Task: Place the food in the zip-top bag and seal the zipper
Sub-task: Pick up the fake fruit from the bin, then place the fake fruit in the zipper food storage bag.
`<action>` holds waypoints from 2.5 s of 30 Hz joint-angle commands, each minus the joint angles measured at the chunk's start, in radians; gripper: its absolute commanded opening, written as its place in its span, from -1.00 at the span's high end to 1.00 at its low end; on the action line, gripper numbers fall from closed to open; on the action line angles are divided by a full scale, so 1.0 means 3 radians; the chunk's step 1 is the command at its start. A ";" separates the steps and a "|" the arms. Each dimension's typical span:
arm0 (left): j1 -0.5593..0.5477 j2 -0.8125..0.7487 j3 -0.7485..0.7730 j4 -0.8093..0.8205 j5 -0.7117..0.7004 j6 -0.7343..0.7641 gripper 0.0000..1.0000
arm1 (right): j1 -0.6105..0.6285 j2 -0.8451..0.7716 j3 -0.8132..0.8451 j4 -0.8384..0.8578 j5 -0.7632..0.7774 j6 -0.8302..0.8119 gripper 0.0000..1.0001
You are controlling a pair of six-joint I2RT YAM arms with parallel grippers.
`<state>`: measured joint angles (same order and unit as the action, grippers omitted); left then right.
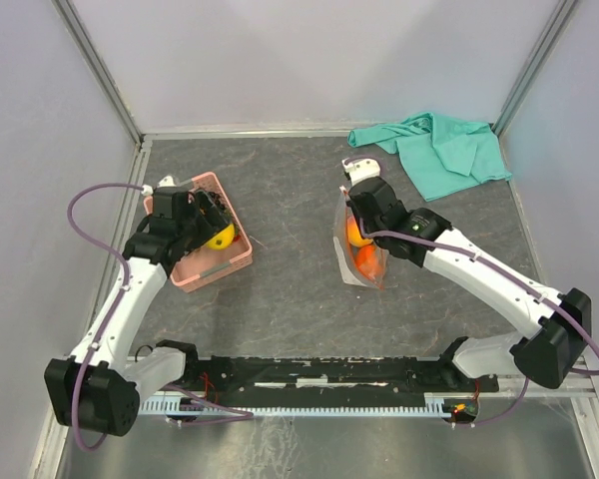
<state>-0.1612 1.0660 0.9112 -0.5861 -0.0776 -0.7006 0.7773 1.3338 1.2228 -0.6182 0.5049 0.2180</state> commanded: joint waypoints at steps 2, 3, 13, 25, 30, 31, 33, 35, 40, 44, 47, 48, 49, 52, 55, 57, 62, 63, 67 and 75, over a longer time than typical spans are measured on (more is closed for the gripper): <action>-0.0024 -0.0102 0.0056 0.0505 0.0475 0.0065 0.10 | 0.0020 0.0064 0.0244 0.0007 -0.0057 0.0156 0.93; -0.0030 -0.0106 0.0049 0.0590 0.0576 0.0020 0.12 | 0.0017 0.0078 0.0260 -0.0004 -0.0080 0.0173 0.93; -0.0529 -0.0159 0.0101 0.1282 0.0839 -0.0303 0.15 | 0.0017 0.0237 0.0465 -0.0076 -0.0319 0.0313 0.94; -0.1339 0.0020 0.0222 0.2052 0.0711 -0.0531 0.19 | 0.0017 0.0520 0.0812 -0.0249 -0.0622 0.0491 0.93; -0.1447 -0.0069 0.0125 0.2292 0.0682 -0.0592 0.20 | 0.0016 0.0725 0.0992 -0.0299 -0.0747 0.0621 0.95; -0.1460 -0.0093 0.0096 0.2326 0.0674 -0.0610 0.20 | 0.0019 0.0761 0.1019 -0.0298 -0.0758 0.0645 0.96; -0.1490 -0.0137 0.0058 0.2386 0.0662 -0.0618 0.20 | 0.0017 0.0832 0.1100 -0.0322 -0.0783 0.0698 0.97; -0.1522 -0.0162 0.0026 0.2455 0.0664 -0.0630 0.21 | 0.0020 0.0893 0.1182 -0.0372 -0.0820 0.0739 0.97; -0.1641 -0.0125 -0.0072 0.2631 0.0644 -0.0686 0.22 | 0.0017 0.0911 0.1283 -0.0379 -0.0874 0.0851 0.97; -0.1798 -0.0046 -0.0127 0.2627 0.0505 -0.0637 0.23 | 0.0017 0.0850 0.1323 -0.0383 -0.0878 0.0895 0.97; -0.1828 -0.0027 -0.0236 0.2582 0.0373 -0.0658 0.27 | 0.0014 0.0780 0.1303 -0.0357 -0.0875 0.0936 0.97; -0.1830 -0.0037 -0.0286 0.2561 0.0322 -0.0672 0.28 | 0.0012 0.0754 0.1288 -0.0345 -0.0865 0.0947 0.97; -0.1830 -0.0048 -0.0330 0.2529 0.0264 -0.0676 0.28 | 0.0013 0.0731 0.1263 -0.0334 -0.0849 0.0959 0.97; -0.1830 -0.0076 -0.0399 0.2339 0.0089 -0.0626 0.29 | 0.0012 0.0660 0.1206 -0.0317 -0.0826 0.0984 0.97; -0.1830 -0.0072 -0.0409 0.2114 -0.0054 -0.0540 0.29 | 0.0013 0.0595 0.1152 -0.0287 -0.0821 0.1010 0.97; -0.1830 -0.0063 -0.0406 0.1998 -0.0131 -0.0499 0.29 | 0.0012 0.0573 0.1115 -0.0260 -0.0835 0.1035 0.97; -0.1874 -0.0067 -0.0267 0.1784 -0.0257 -0.0328 0.30 | 0.0012 0.0602 0.1066 -0.0199 -0.0976 0.1094 0.97; -0.1891 -0.0084 -0.0228 0.1761 -0.0272 -0.0278 0.29 | 0.0012 0.0621 0.1052 -0.0180 -0.0998 0.1117 0.97; -0.1941 -0.0239 -0.0210 0.1938 -0.0184 -0.0159 0.29 | 0.0012 0.0692 0.1026 -0.0144 -0.1030 0.1174 0.97; -0.1951 -0.0353 -0.0430 0.2707 0.0333 -0.0057 0.28 | 0.0012 0.0812 0.1114 -0.0140 -0.1059 0.1170 0.97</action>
<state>-0.7399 0.9745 0.7975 0.0425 -0.0643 -0.7795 0.7769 1.5665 1.5265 -0.7071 0.1982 0.5549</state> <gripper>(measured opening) 0.883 0.023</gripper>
